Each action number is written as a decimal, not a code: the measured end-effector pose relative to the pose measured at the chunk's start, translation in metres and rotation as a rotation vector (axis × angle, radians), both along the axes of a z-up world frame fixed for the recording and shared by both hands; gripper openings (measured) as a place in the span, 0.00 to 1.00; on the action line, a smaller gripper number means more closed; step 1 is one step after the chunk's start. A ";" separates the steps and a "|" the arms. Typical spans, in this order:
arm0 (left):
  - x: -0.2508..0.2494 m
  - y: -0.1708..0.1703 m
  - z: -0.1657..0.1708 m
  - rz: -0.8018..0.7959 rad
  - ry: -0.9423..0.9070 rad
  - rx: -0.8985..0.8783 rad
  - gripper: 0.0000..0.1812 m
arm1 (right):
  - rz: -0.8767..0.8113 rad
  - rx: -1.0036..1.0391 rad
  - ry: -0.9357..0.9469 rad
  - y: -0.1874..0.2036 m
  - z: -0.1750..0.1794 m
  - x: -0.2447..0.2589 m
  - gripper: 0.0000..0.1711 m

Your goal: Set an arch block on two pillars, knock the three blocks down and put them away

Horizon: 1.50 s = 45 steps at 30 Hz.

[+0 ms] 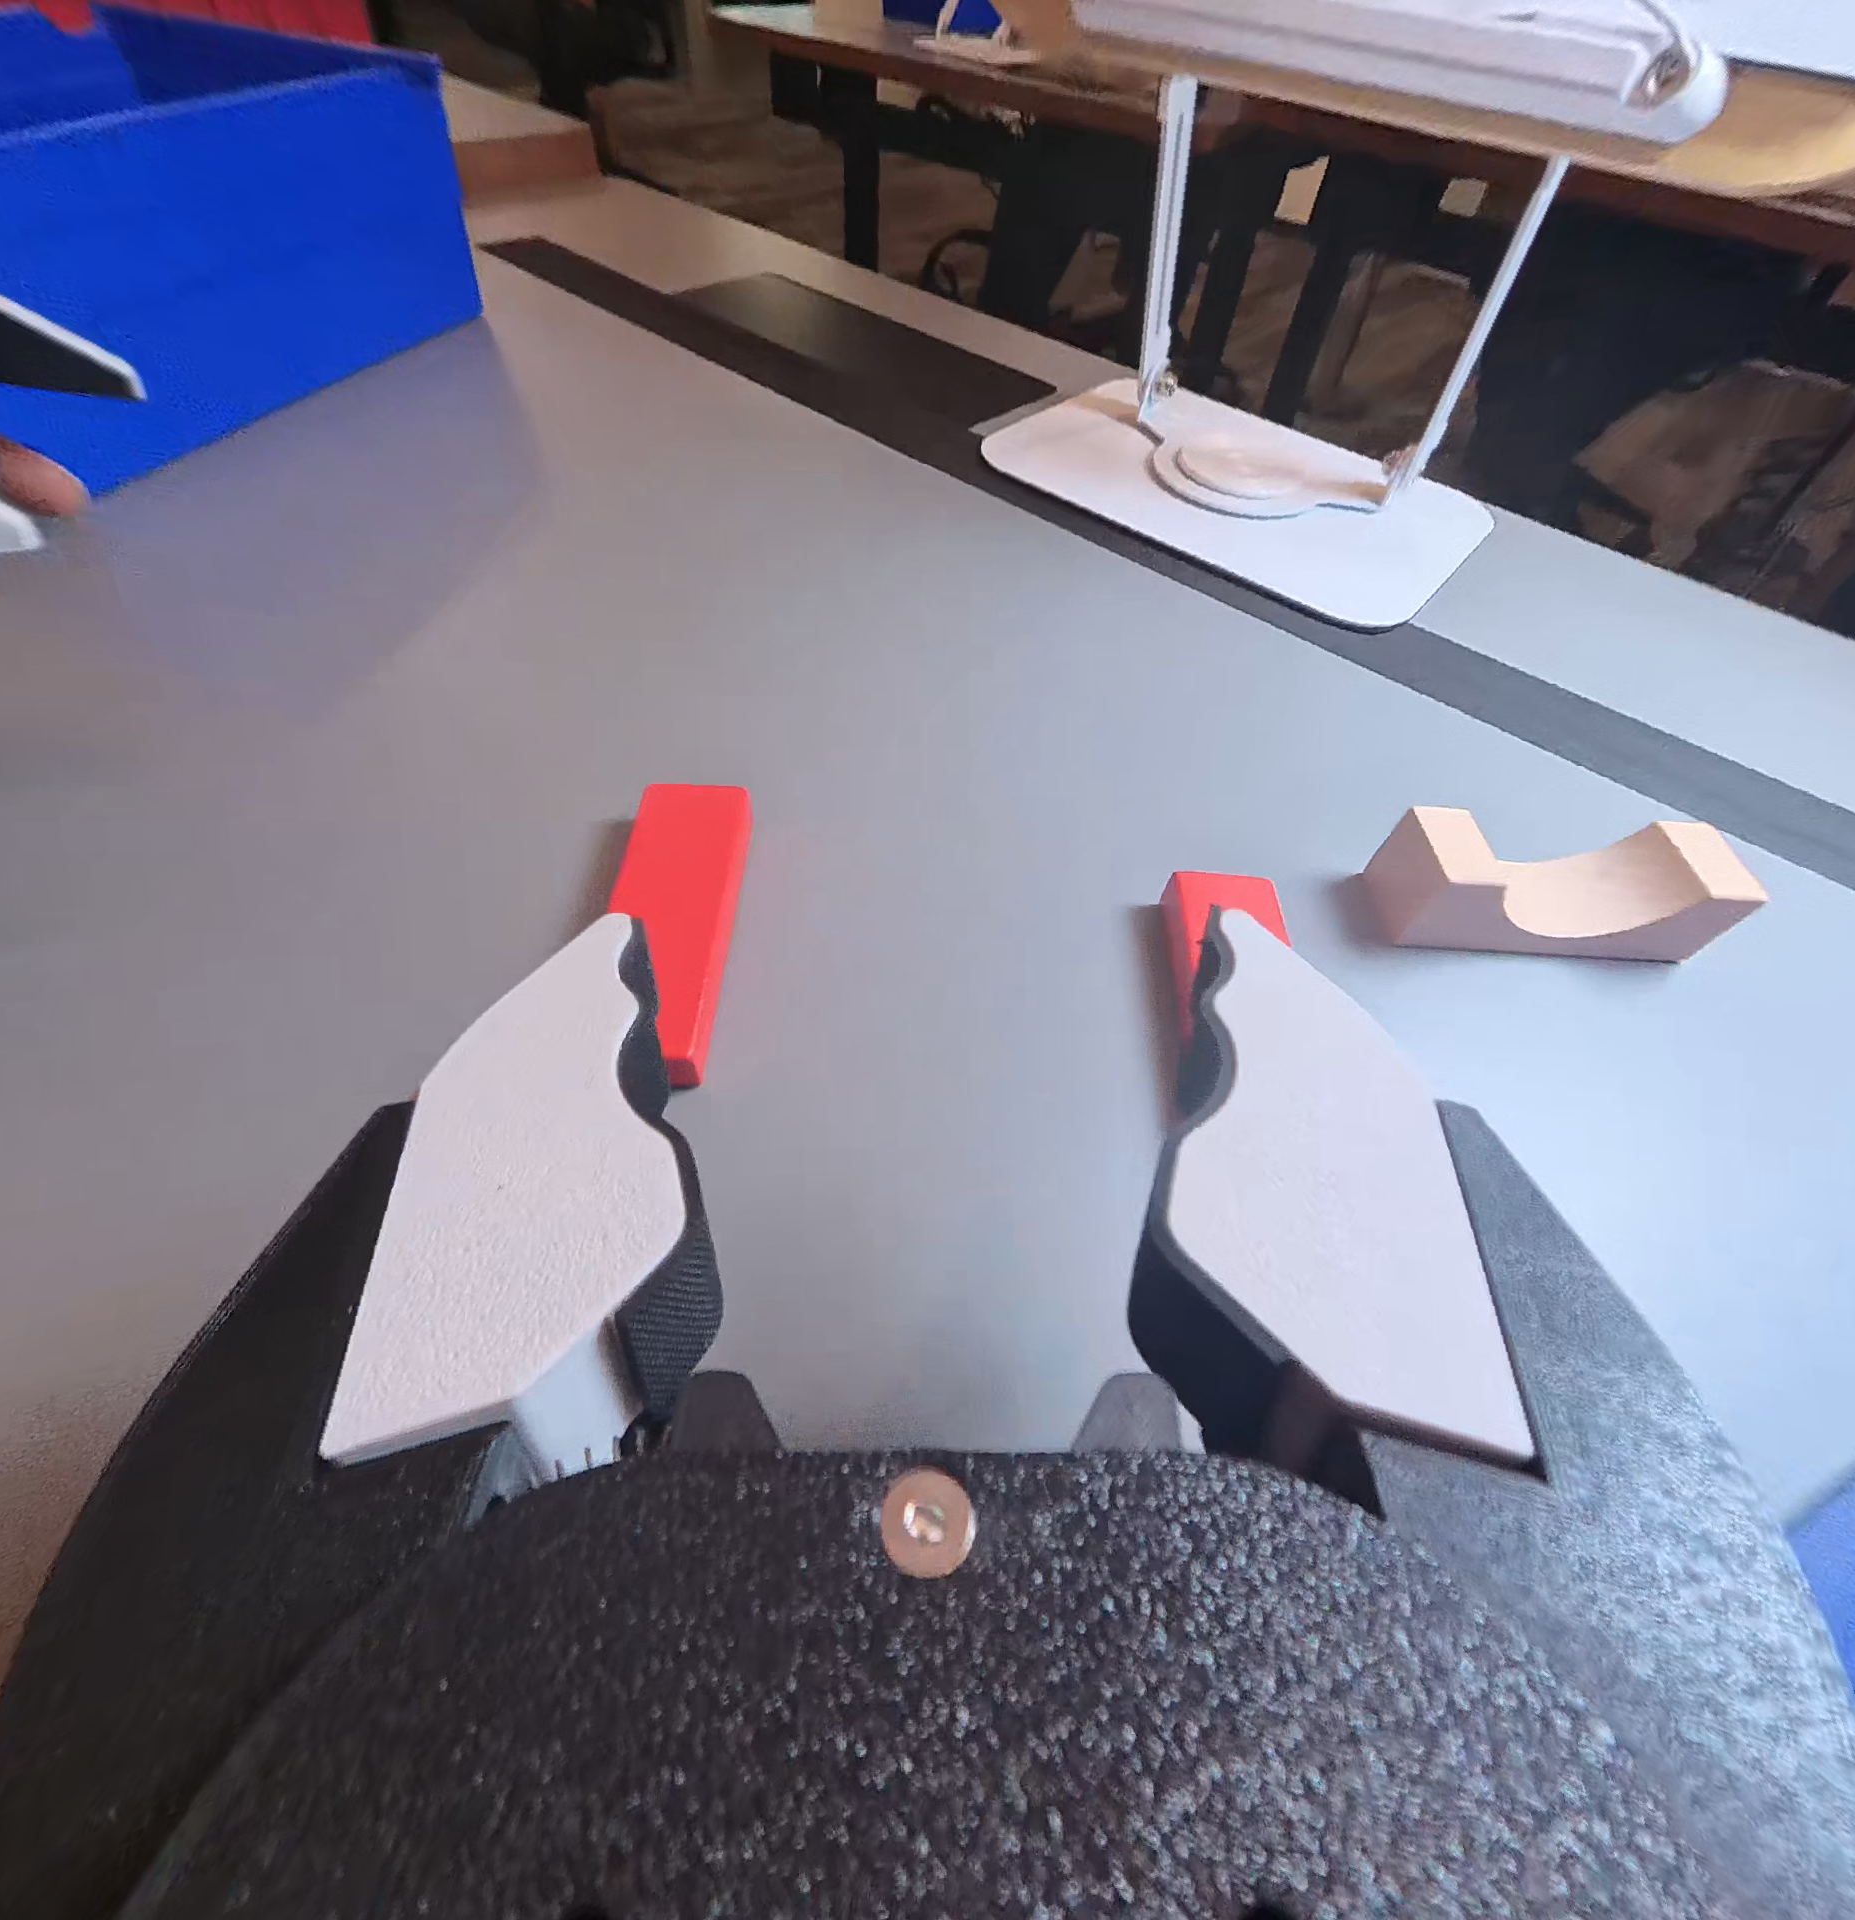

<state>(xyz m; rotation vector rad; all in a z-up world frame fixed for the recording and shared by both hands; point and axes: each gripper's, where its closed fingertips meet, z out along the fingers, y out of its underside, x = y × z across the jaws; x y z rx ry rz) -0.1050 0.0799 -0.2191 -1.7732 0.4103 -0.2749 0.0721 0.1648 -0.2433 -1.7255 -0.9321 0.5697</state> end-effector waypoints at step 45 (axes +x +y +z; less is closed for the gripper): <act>0.013 -0.004 -0.006 -0.057 0.046 -0.012 0.28 | -0.371 0.187 0.201 0.068 0.106 0.106 0.00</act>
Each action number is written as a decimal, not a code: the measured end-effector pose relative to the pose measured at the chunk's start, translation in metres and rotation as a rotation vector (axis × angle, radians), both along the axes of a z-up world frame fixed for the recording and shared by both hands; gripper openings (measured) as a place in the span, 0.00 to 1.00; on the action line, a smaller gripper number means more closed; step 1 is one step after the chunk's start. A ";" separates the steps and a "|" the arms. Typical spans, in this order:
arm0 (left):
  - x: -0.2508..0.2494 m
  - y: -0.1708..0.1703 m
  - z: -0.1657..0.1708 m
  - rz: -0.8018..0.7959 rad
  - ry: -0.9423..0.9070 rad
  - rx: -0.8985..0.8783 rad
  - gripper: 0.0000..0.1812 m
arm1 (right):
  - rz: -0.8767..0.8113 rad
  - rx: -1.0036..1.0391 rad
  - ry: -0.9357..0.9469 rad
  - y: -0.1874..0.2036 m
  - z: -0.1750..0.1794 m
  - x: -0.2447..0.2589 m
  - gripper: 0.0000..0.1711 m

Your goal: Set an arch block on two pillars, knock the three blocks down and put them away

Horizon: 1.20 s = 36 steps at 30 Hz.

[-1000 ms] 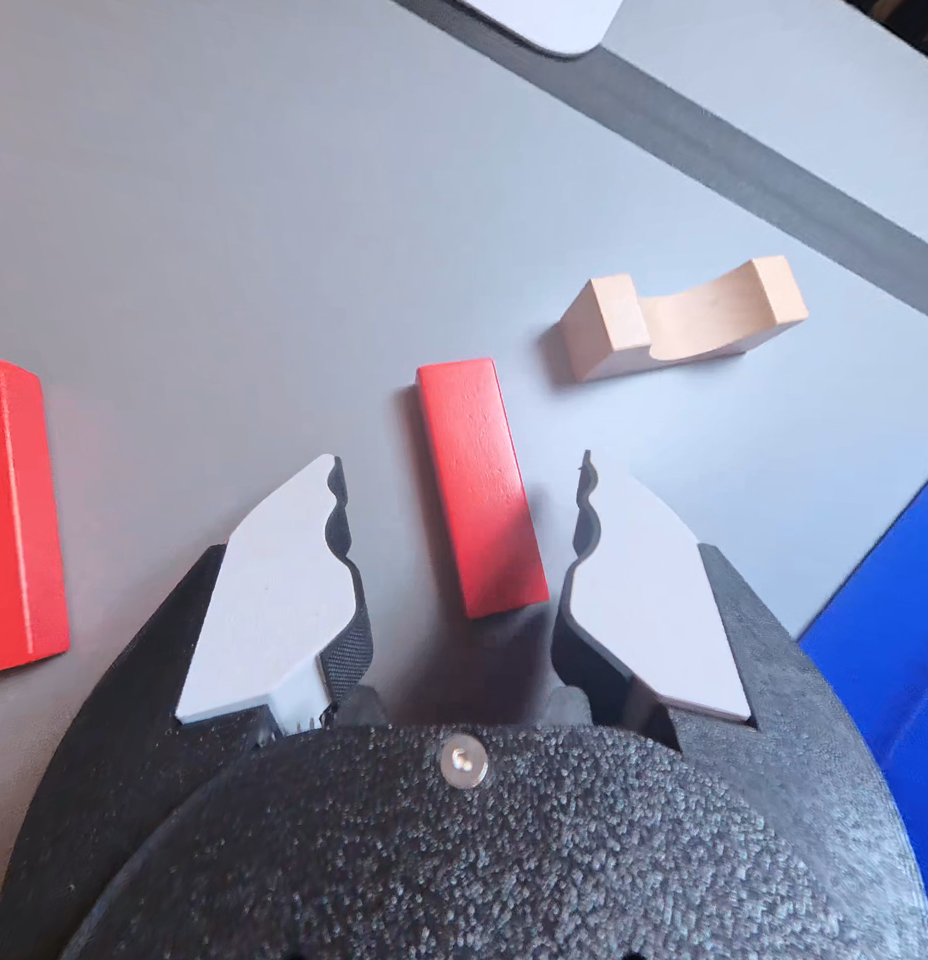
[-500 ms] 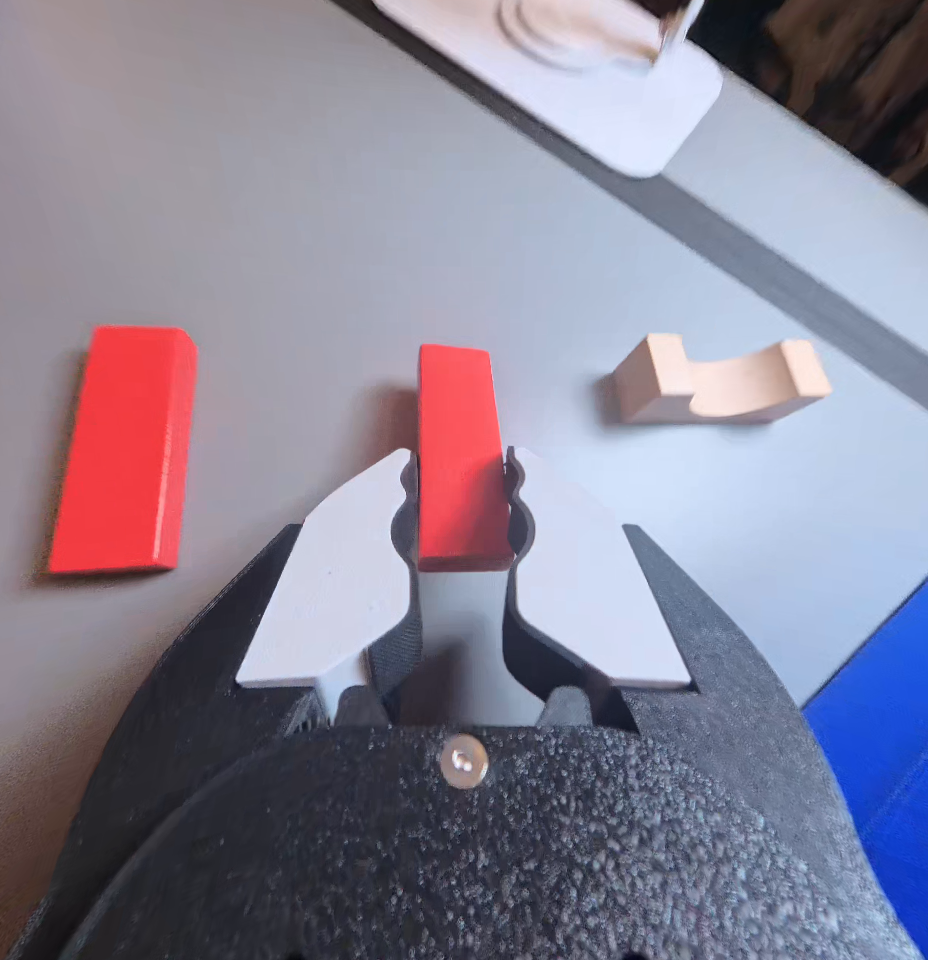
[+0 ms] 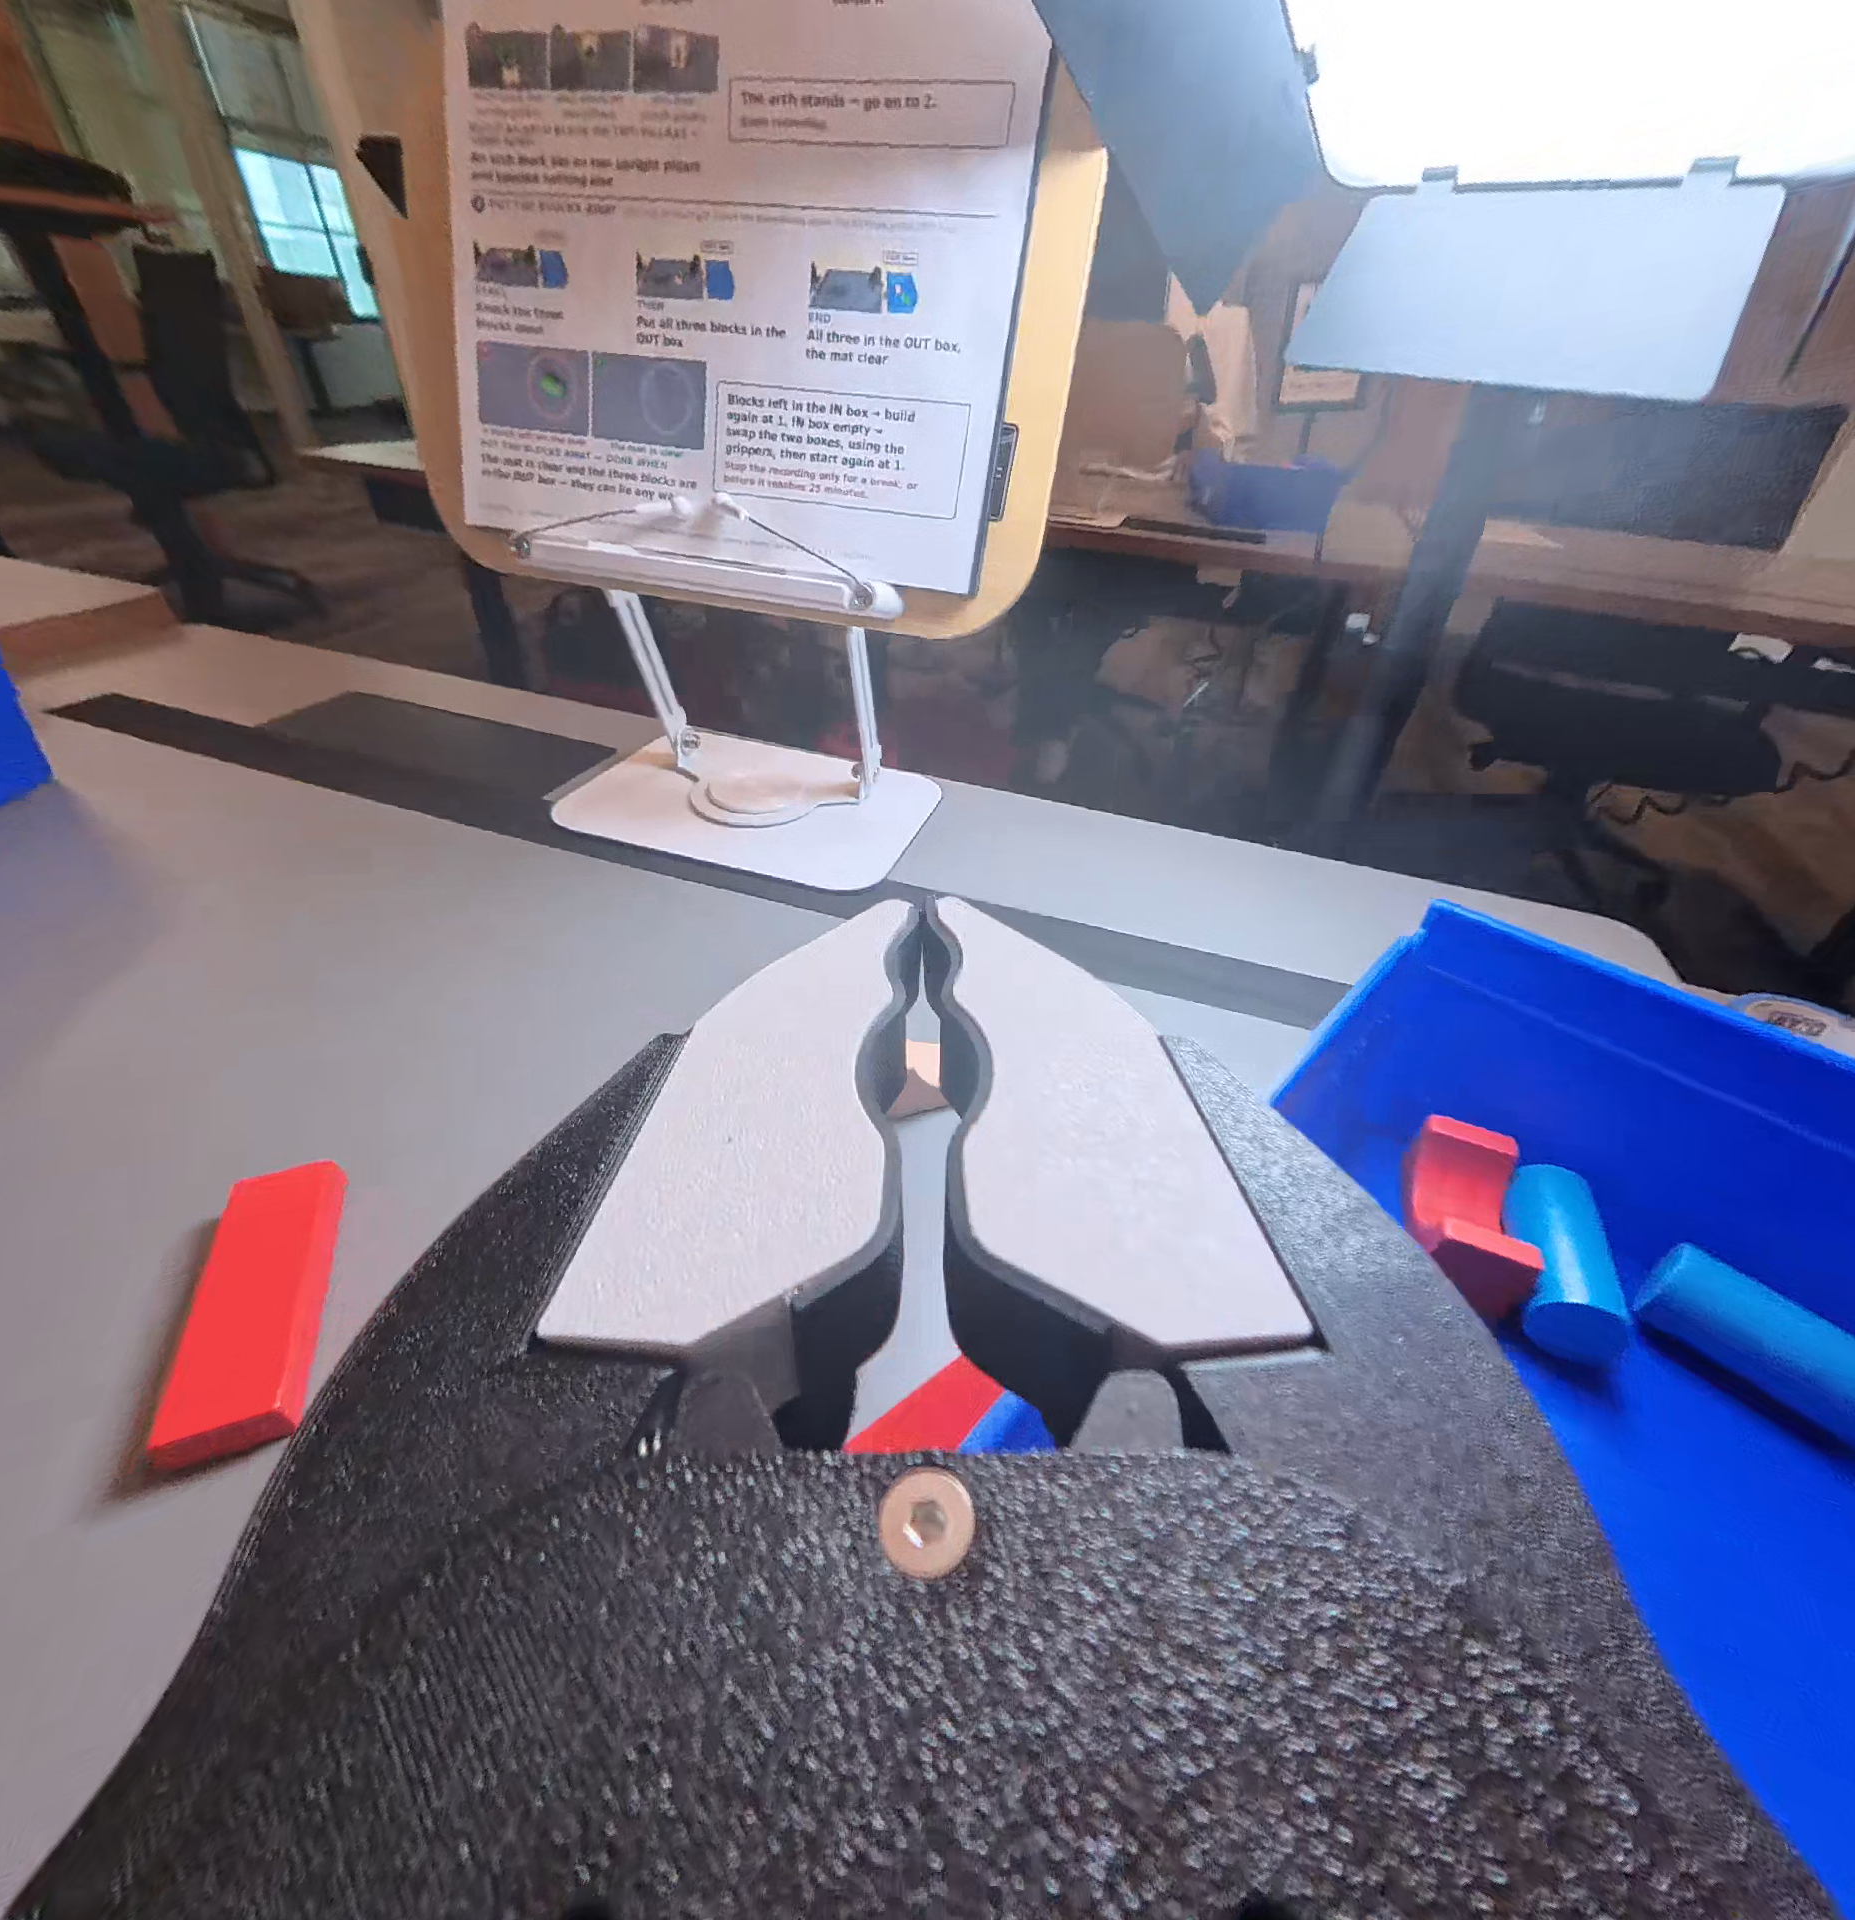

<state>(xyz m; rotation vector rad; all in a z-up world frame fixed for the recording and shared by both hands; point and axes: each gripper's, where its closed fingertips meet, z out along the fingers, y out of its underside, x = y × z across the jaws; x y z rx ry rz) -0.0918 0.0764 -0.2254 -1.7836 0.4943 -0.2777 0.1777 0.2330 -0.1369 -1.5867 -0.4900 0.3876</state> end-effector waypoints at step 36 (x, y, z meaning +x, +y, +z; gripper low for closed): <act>0.011 -0.007 -0.008 -0.040 0.012 -0.047 0.27 | -0.281 -0.634 -0.409 -0.055 -0.171 0.016 0.44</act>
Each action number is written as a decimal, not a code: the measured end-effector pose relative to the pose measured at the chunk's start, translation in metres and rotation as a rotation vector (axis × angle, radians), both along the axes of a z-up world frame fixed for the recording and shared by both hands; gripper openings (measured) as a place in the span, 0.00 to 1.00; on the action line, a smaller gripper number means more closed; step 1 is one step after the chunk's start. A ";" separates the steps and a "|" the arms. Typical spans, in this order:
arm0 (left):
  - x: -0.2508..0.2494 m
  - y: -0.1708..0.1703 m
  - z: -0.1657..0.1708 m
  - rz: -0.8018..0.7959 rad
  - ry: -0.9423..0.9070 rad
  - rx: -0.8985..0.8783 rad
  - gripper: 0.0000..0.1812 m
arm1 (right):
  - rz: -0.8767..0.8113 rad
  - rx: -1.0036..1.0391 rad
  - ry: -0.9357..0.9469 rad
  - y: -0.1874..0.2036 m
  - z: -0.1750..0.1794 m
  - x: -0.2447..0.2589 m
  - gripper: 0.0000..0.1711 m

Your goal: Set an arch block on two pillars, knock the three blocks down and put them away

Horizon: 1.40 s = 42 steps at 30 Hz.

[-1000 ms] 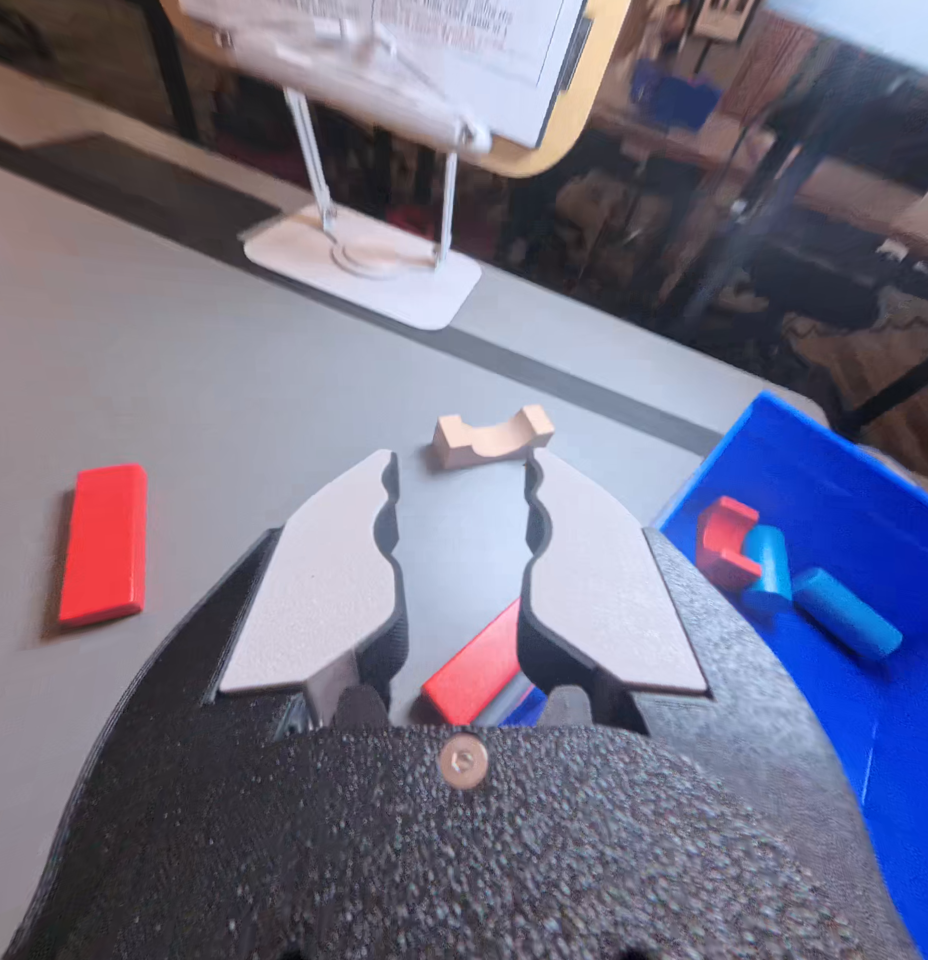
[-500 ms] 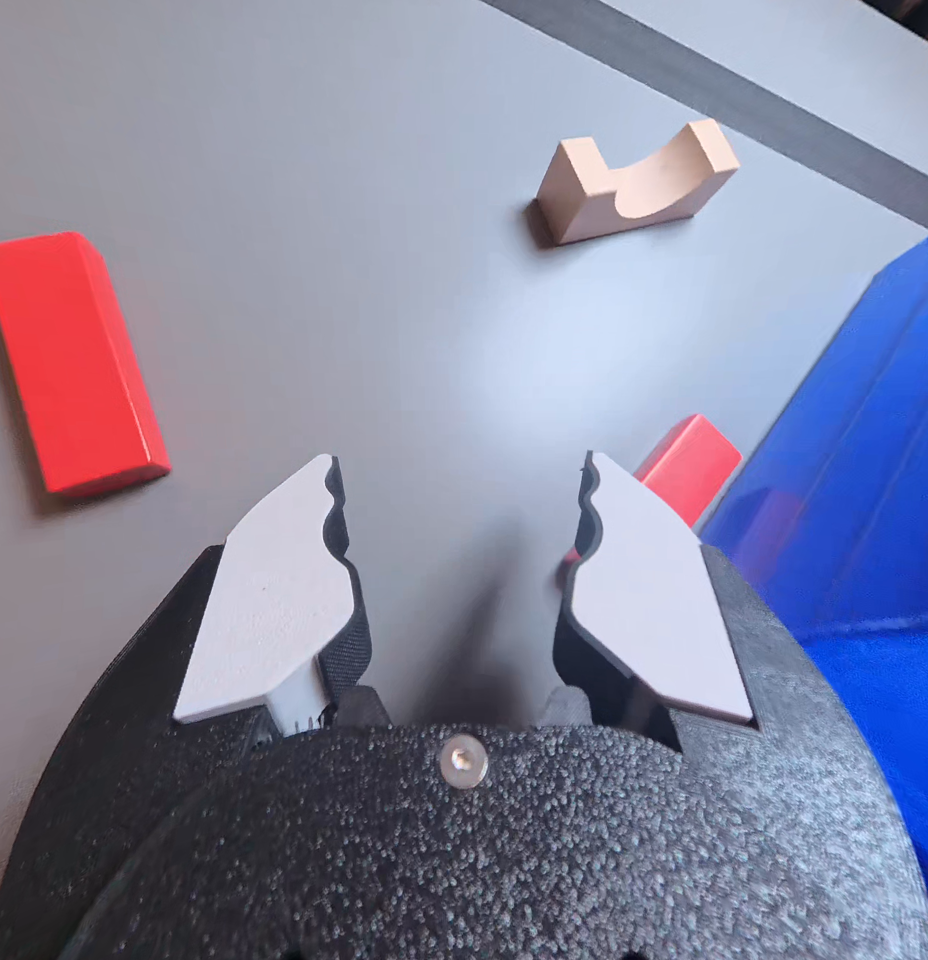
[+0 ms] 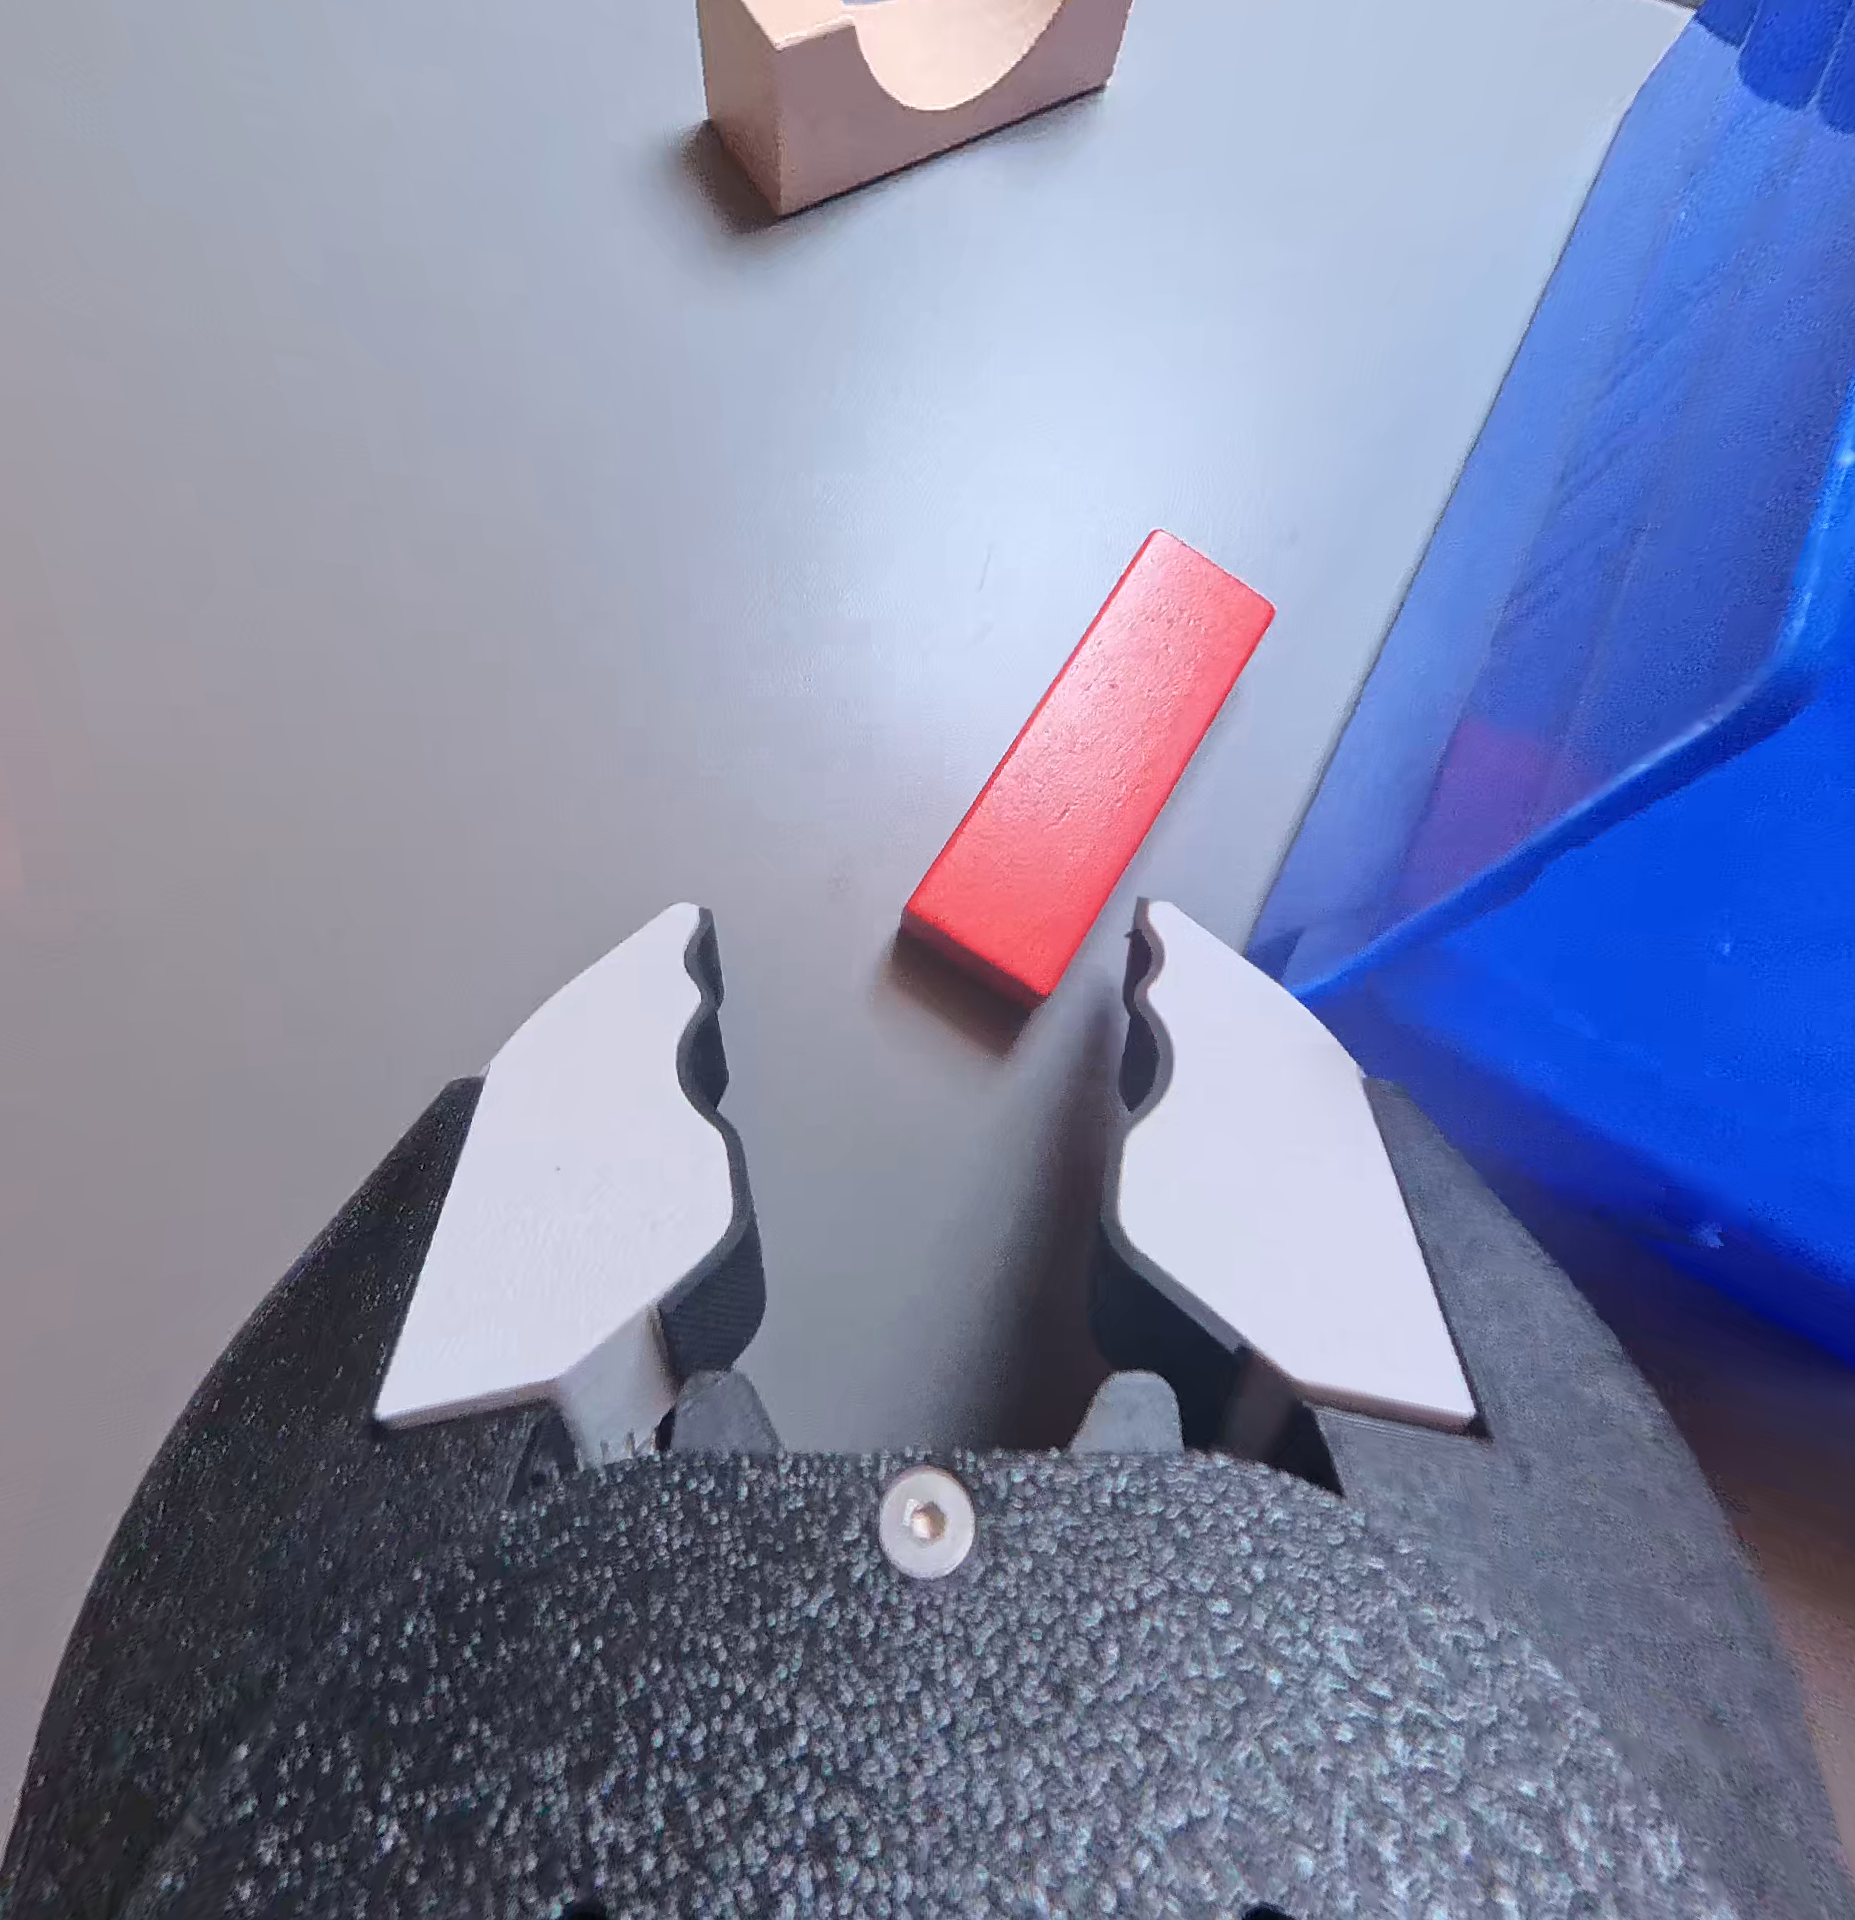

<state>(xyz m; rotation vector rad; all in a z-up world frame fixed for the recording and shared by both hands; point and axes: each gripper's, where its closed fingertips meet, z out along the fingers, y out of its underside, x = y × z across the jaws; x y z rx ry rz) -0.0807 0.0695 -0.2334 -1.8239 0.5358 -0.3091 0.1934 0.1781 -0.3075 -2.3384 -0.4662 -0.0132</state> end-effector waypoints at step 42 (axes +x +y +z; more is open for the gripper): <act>0.008 -0.001 -0.019 -0.037 0.082 -0.049 0.25 | -0.106 0.262 0.236 0.078 0.089 0.098 0.37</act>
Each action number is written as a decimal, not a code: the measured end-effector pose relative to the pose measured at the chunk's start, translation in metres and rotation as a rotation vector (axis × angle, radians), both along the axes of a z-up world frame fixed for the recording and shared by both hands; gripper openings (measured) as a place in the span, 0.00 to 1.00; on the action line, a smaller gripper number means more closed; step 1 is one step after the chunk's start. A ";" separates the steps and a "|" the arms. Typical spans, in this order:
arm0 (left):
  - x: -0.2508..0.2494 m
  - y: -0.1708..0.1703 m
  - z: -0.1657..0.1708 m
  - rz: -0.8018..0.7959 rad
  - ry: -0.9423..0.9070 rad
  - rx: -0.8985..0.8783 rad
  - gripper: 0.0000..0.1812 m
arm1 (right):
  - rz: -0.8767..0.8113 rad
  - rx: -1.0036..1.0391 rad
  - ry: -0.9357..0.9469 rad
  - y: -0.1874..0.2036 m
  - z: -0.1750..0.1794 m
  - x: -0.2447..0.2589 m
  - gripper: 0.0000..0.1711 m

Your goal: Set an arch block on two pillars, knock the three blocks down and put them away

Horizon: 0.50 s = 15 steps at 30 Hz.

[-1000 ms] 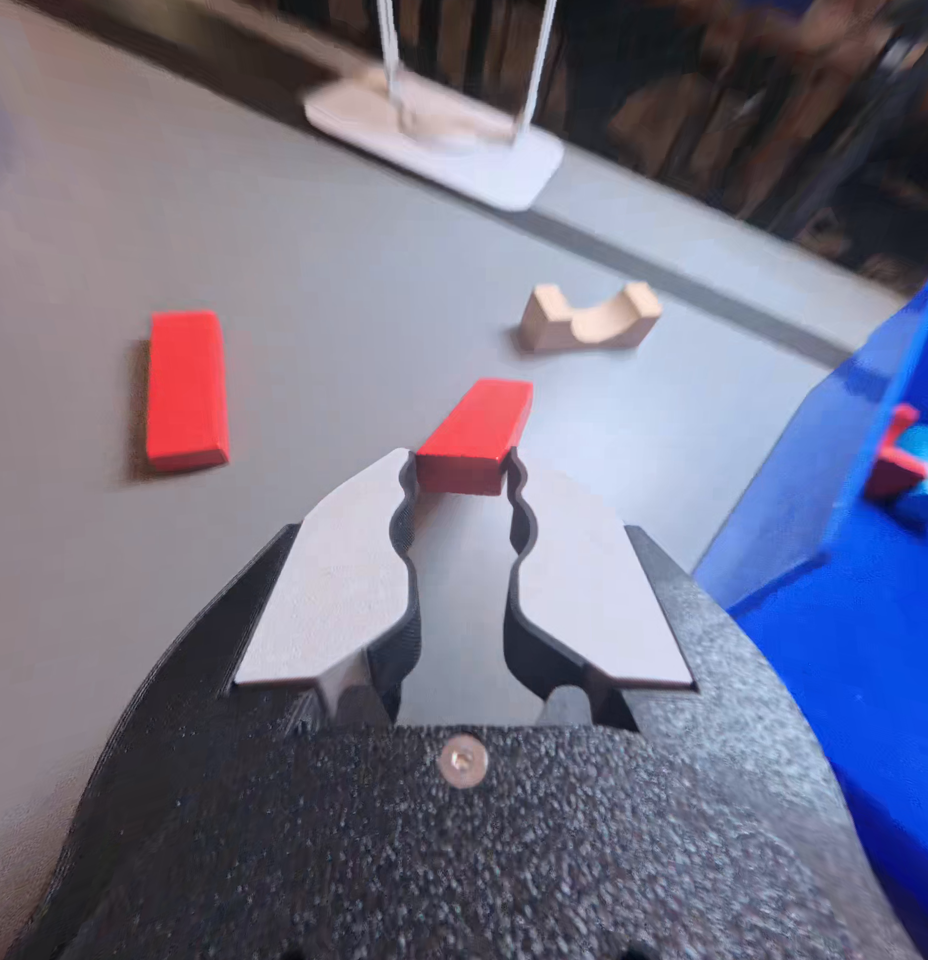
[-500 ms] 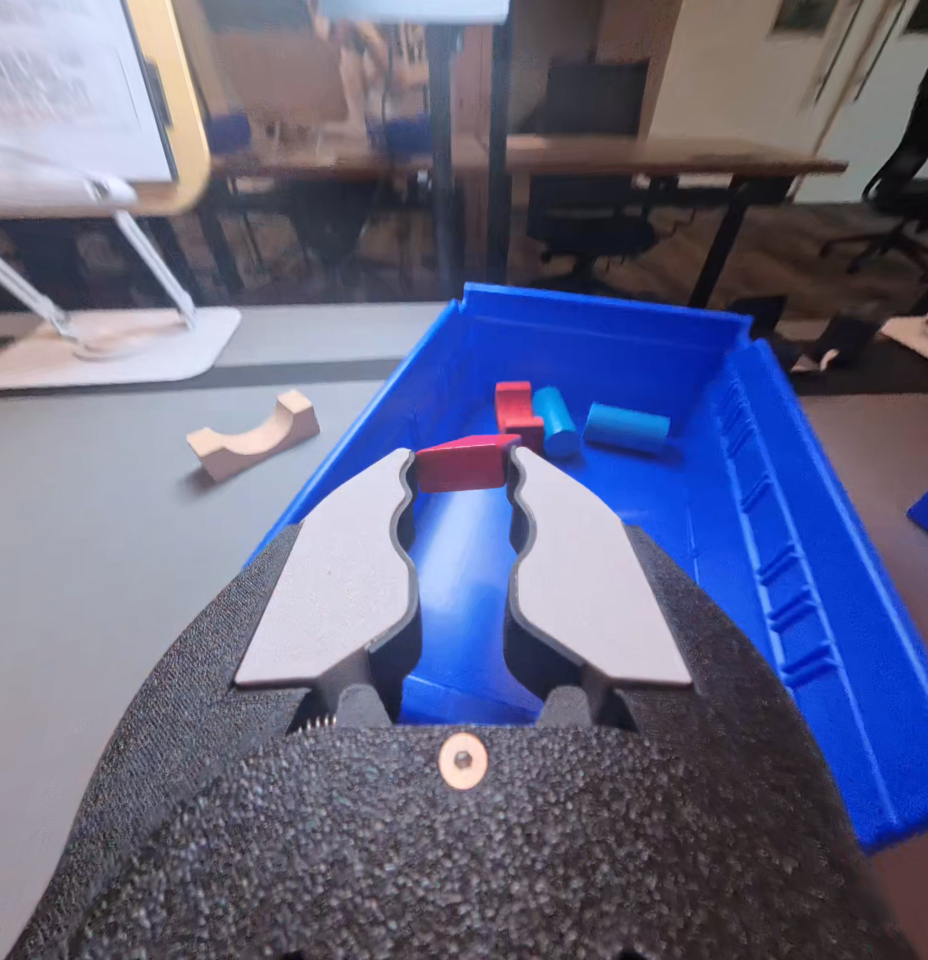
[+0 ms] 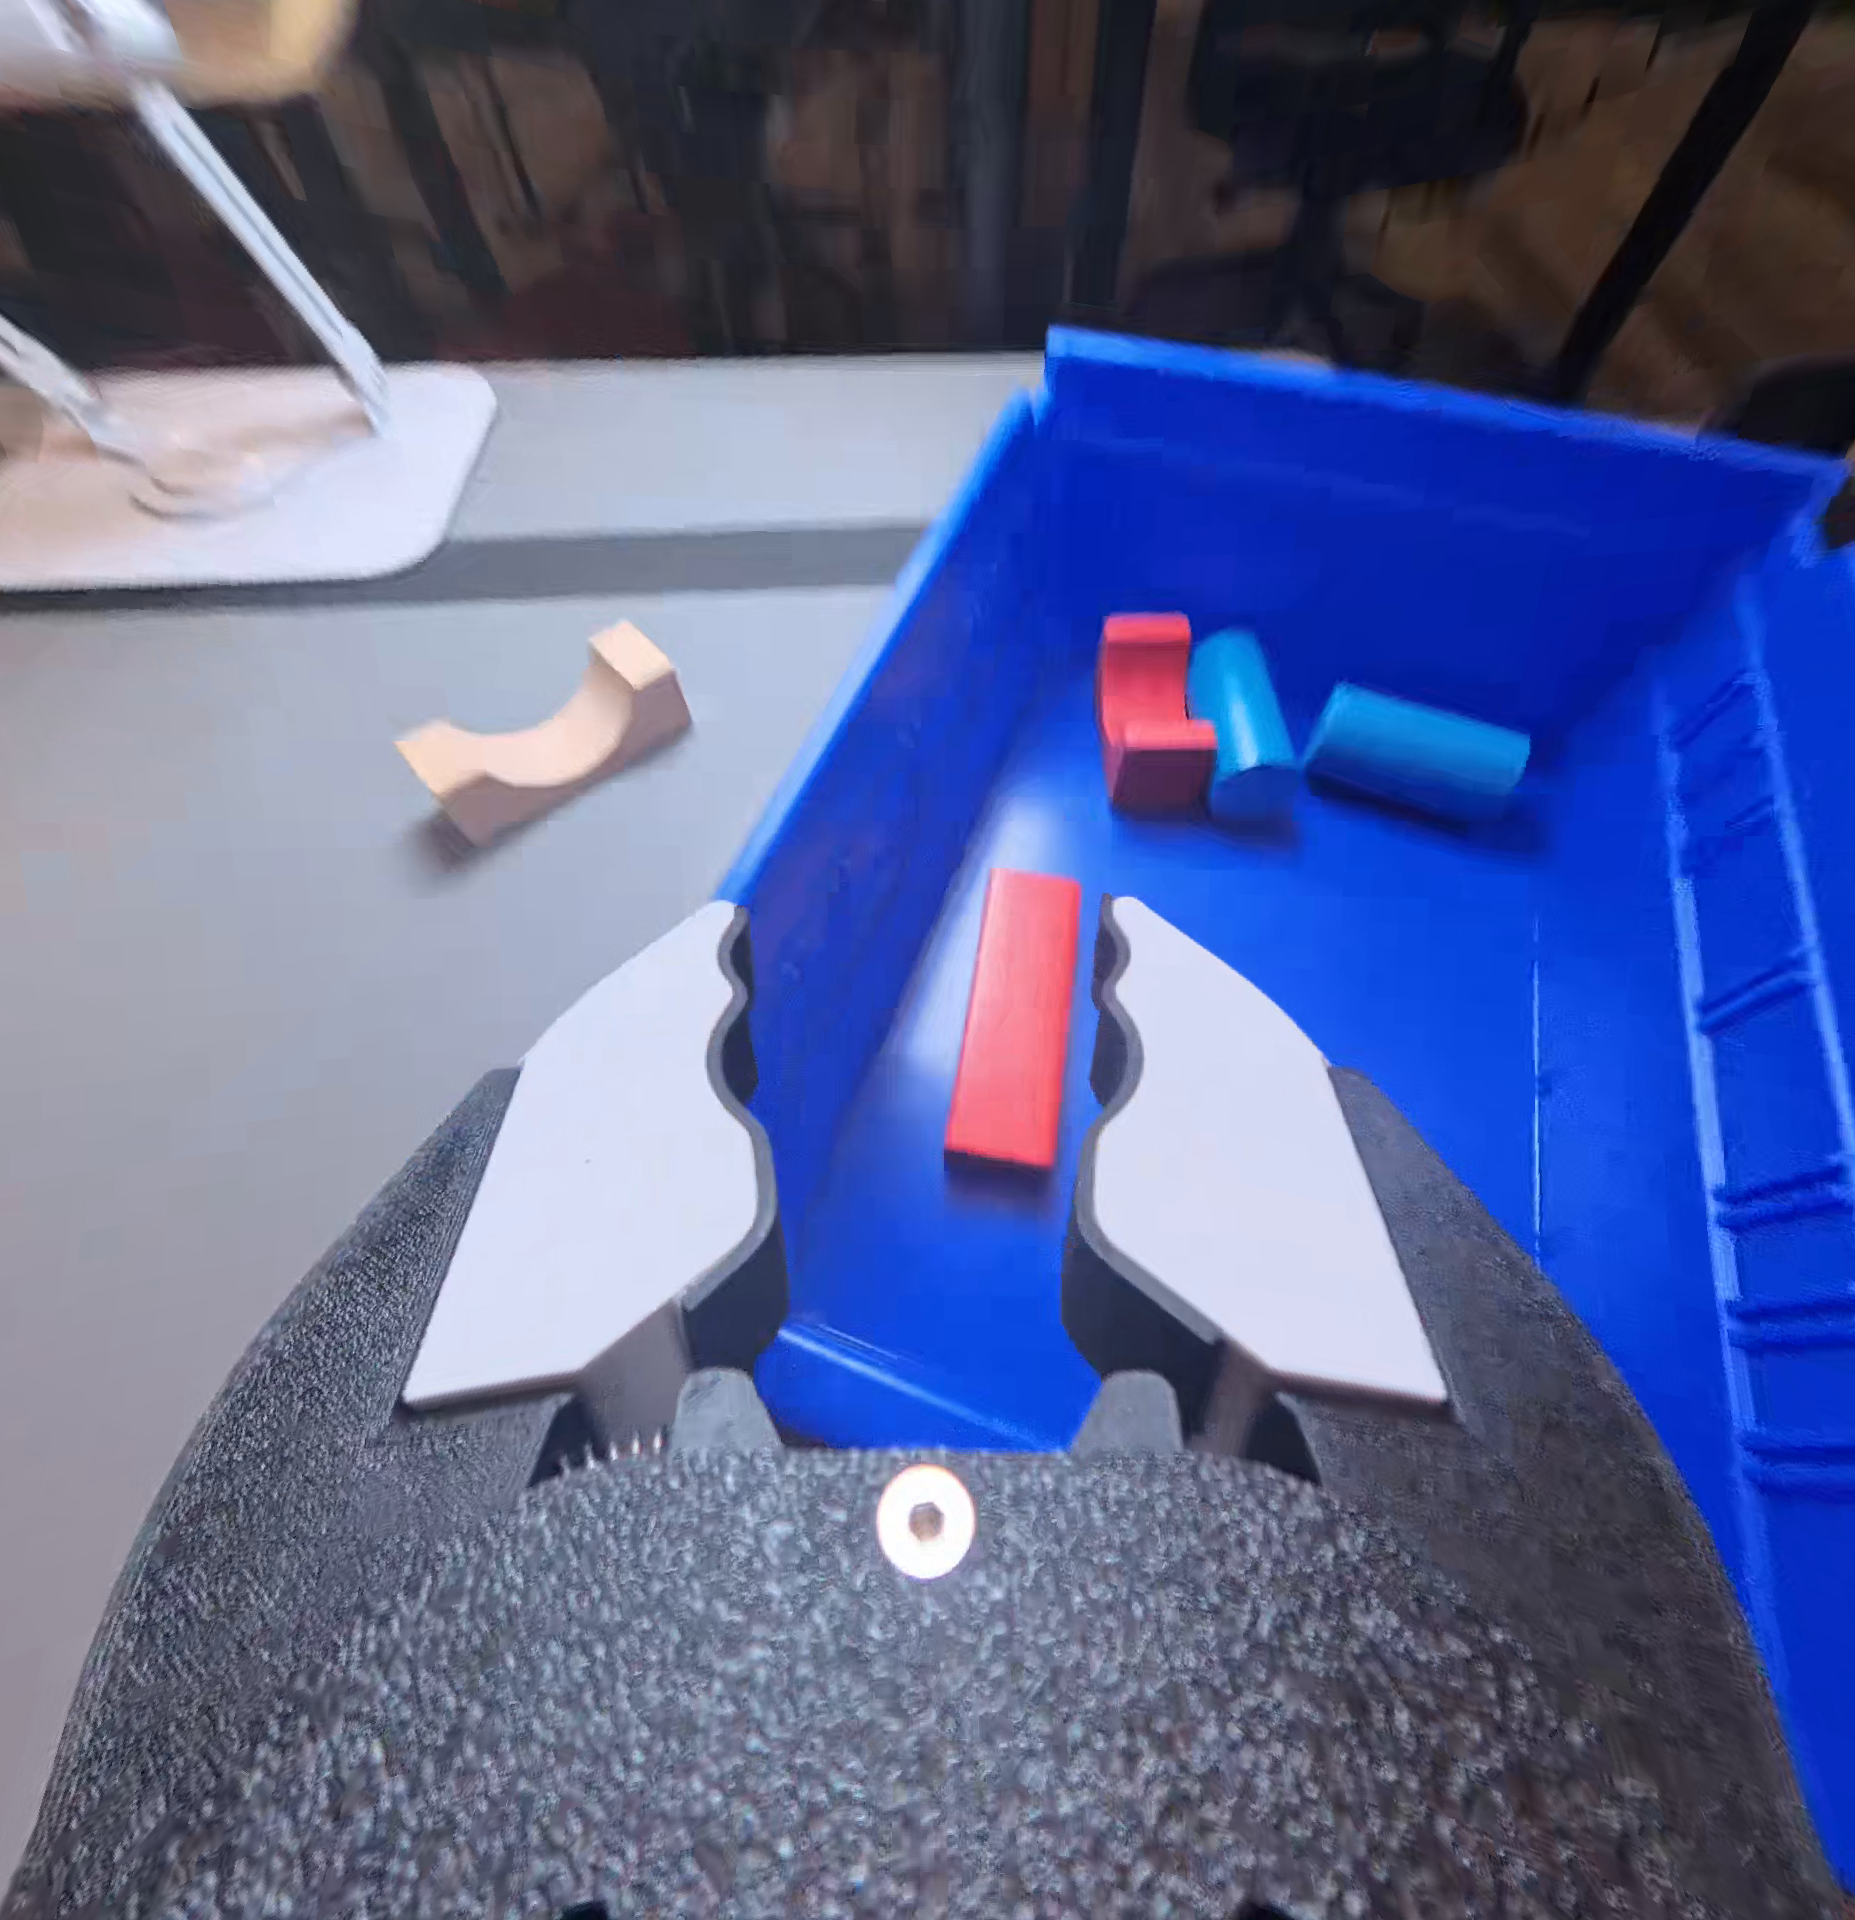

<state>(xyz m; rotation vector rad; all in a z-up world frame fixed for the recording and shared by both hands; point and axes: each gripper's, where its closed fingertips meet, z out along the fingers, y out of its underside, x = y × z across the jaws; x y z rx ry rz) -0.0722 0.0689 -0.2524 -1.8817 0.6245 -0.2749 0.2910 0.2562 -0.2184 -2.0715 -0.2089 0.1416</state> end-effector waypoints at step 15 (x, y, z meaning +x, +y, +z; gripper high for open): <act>0.000 -0.002 0.002 -0.005 0.003 0.014 0.25 | 0.859 -0.141 0.050 -0.120 -0.029 -0.264 0.39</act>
